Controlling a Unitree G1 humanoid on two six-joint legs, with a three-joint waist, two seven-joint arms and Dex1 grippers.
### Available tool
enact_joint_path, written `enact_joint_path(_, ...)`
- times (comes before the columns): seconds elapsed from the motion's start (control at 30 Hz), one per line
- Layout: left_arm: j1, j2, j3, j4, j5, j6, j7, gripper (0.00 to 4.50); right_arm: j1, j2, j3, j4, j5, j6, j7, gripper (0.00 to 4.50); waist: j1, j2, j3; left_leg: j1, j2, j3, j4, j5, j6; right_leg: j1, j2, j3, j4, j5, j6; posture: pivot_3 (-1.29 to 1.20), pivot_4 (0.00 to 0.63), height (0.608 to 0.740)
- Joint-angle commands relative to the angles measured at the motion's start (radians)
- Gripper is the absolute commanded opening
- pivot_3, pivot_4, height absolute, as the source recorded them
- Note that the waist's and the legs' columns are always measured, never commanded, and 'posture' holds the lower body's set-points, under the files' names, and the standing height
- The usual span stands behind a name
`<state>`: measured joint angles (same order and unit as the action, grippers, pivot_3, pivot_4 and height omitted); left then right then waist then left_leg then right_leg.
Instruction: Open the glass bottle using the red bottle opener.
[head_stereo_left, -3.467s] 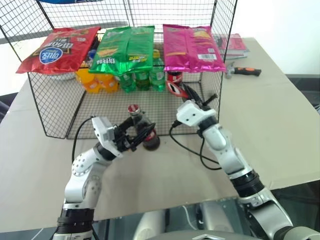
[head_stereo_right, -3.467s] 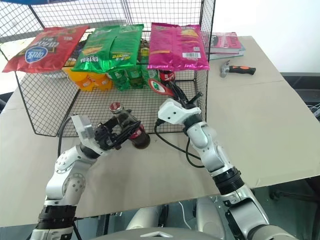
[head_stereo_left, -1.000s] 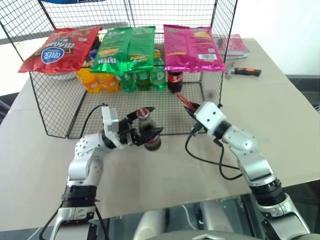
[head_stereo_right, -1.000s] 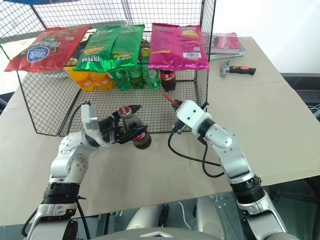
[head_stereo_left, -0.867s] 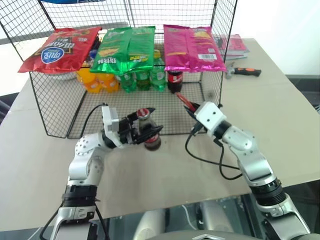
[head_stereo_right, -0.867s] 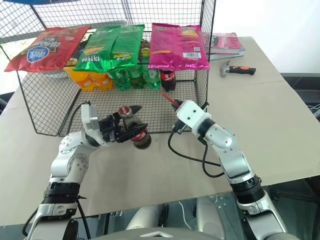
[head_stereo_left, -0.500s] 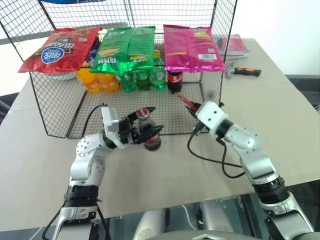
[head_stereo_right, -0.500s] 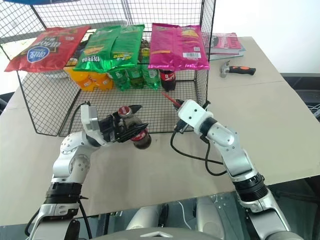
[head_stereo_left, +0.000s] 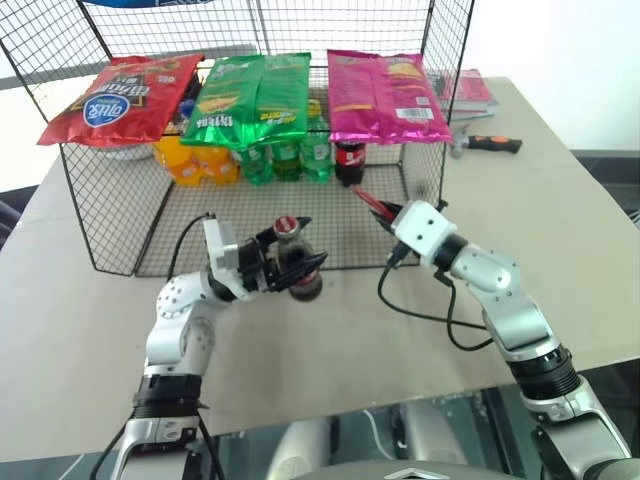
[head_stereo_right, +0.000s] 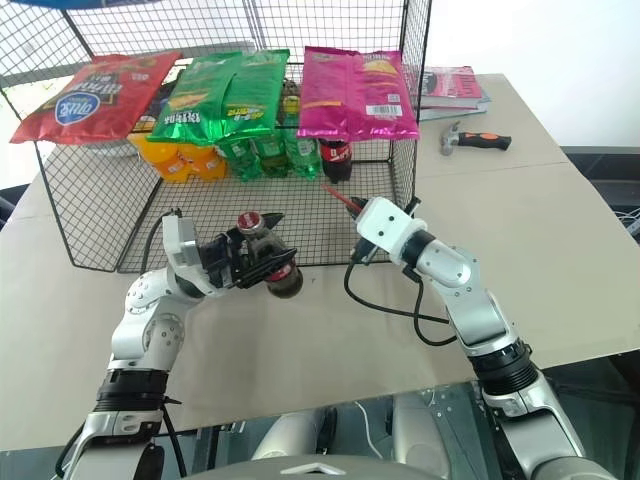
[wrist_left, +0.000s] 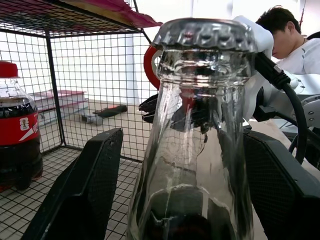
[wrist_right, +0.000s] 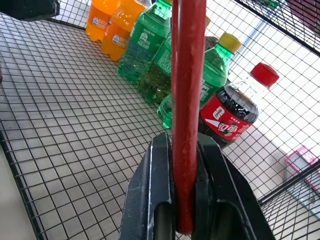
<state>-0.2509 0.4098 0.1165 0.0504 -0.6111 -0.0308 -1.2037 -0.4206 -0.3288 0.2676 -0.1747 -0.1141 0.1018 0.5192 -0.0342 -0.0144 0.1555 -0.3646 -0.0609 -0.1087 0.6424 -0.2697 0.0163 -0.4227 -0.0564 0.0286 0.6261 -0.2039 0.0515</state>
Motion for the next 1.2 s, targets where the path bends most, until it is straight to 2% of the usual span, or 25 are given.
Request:
enact_joint_path(0.03,0.002,-0.008,0.025,-0.024,-0.019,-0.021,0.004,3.6,-0.023,-0.002,-0.016,-0.015,0.007,-0.027,0.005,0.0,0.0,0.0,0.0,0.0,0.0,0.0,0.0,0.0,0.0,0.0,0.0,0.0,0.0,0.0,0.0,0.0,0.15,0.74)
enact_joint_path(1.2,0.021,-0.006,0.026,-0.031,-0.016,-0.014,-0.004,3.6,-0.046,0.012,0.009,0.031,-0.034,-0.092,0.002,0.0,0.0,0.0,0.0,0.0,0.0,0.0,0.001,0.0,0.0,0.0,0.0,0.0,0.0,0.0,0.0,0.0,0.15,0.74)
